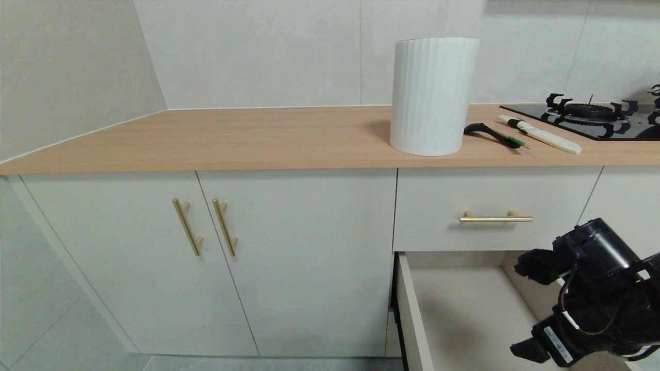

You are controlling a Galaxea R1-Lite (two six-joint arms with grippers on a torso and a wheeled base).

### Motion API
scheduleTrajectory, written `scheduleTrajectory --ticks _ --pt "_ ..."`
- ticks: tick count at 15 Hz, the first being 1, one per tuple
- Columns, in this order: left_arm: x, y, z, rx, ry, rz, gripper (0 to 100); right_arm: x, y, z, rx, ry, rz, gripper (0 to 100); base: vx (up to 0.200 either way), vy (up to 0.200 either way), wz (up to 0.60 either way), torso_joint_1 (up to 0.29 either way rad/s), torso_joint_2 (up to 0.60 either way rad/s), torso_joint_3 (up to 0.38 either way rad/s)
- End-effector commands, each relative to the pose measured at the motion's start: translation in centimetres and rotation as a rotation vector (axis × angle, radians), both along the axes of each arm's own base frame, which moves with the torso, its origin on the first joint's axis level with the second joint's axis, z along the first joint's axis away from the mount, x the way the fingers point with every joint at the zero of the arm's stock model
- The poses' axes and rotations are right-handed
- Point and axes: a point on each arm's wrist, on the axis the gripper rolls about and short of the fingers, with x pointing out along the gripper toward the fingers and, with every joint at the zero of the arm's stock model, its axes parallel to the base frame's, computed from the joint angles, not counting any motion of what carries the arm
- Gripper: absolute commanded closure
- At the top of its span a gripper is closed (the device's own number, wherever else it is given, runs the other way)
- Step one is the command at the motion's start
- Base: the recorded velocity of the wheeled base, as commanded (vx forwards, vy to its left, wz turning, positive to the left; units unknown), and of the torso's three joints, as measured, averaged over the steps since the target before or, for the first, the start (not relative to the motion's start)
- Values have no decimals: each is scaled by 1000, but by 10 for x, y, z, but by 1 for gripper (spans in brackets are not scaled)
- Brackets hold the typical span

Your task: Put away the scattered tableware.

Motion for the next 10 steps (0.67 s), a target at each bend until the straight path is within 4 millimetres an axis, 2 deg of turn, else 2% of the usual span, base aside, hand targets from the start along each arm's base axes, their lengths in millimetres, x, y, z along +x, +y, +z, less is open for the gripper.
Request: scheduleTrajectory --ticks 1,4,10 --pt "0 0 0 0 0 0 0 3 0 15 58 -64 -50 0 0 0 0 0 0 0" --pt "0 0 0 0 0 0 0 2 -3 32 128 -127 -75 0 0 0 0 0 0 0" --pt "0 0 0 0 0 0 0 9 -10 37 146 -192 -113 0 0 0 0 4 -19 -12"
